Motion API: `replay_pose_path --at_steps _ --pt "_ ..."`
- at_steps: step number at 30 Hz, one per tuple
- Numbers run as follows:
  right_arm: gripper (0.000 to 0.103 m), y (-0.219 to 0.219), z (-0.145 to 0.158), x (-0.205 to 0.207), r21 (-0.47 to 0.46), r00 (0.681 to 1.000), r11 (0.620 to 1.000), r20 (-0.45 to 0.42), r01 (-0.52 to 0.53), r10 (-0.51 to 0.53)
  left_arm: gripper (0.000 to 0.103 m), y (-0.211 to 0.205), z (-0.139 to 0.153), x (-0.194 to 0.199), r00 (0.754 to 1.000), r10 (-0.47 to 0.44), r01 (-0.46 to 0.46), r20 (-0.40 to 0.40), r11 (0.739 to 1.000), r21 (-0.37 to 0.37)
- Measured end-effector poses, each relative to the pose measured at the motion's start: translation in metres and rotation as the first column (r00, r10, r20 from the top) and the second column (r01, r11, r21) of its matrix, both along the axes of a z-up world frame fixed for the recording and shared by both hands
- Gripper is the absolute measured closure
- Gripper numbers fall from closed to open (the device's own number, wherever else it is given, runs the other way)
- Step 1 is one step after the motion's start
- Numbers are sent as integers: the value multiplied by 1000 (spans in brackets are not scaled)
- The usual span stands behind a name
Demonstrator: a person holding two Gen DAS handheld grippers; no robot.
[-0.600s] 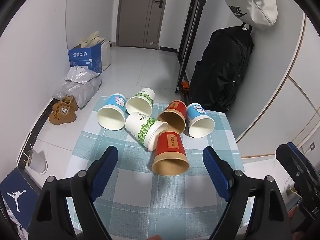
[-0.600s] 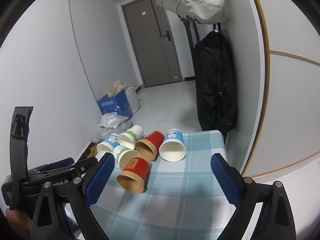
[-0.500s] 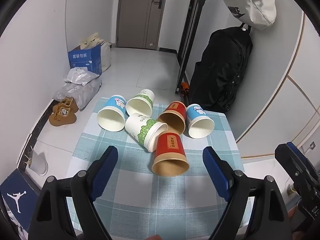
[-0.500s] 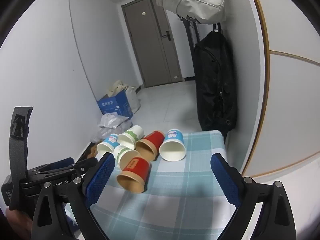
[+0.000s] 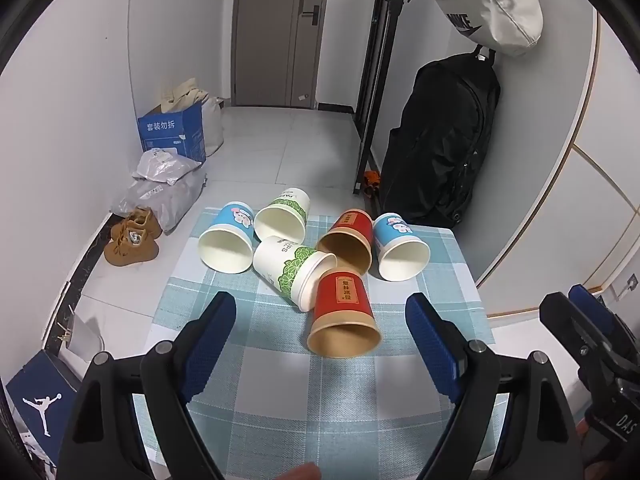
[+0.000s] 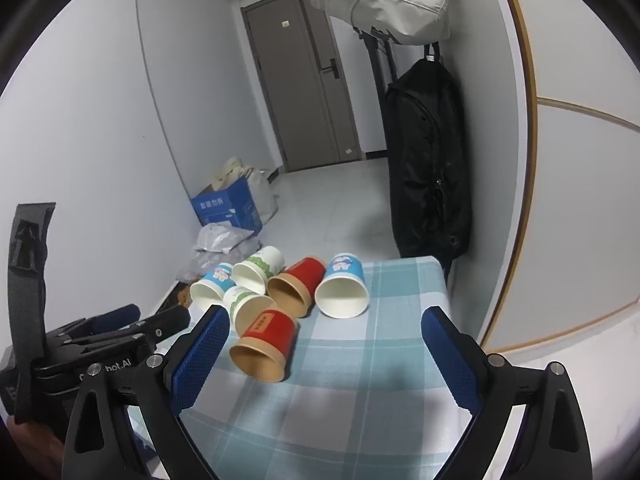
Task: Flip cup upright
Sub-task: 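Move the left gripper toward the red cup lying on its side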
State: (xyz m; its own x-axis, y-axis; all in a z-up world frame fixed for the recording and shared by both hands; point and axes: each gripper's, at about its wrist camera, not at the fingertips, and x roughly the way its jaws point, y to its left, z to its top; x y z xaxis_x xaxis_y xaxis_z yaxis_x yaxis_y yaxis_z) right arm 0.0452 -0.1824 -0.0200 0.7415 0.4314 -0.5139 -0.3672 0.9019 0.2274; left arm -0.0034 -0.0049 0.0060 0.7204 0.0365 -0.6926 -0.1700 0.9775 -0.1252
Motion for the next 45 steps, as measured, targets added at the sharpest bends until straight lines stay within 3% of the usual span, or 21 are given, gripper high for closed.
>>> replay_pose_path --at_steps 18,45 --pt "6 2 -2 -2 -23 1000 1000 11 20 -19 19 -2 1 -3 999 39 -39 -1 999 31" --pt "6 2 -5 1 -13 1000 1000 -6 28 -28 19 4 1 -6 1000 28 -29 -9 1000 -4"
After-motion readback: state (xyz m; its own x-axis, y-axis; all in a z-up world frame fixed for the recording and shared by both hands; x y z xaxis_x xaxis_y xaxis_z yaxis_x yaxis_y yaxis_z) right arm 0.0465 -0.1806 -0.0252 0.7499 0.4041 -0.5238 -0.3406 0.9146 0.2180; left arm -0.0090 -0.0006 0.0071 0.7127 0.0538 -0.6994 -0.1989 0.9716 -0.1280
